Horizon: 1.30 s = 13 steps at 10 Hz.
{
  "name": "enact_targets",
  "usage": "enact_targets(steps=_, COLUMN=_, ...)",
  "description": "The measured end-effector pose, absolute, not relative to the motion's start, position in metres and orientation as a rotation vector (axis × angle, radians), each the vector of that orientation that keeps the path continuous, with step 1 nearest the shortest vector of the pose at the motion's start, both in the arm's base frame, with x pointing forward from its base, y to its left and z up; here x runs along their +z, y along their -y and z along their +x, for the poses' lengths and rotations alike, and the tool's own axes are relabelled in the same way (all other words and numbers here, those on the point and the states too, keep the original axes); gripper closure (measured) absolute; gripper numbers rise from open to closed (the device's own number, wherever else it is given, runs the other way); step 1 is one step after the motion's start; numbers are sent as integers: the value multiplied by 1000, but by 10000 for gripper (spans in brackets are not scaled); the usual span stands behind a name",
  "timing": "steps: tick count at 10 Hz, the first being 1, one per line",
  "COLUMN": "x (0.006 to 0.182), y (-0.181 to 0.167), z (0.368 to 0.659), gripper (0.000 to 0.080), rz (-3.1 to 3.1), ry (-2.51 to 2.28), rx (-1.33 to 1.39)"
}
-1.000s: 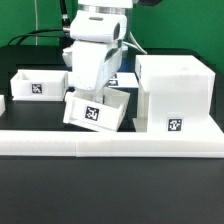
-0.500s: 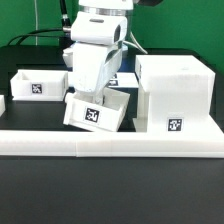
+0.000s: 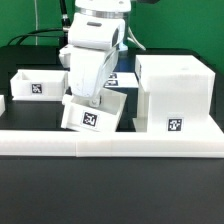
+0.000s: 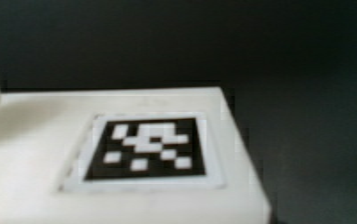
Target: Assemble drawer
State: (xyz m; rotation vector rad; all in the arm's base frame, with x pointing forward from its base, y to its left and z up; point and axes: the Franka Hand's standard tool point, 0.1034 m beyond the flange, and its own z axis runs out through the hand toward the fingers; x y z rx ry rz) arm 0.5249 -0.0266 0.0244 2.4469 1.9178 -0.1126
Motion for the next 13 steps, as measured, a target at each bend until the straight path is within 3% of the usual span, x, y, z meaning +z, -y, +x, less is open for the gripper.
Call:
enact_targets(steps=8, x=24, y=77, z=522, gripper=758, rz=2554, ry=-2001, rx=116)
enact_targets(steps=13, x=17, y=63, z=521, gripper=758, rz=2529, ry=-2066, rx=133)
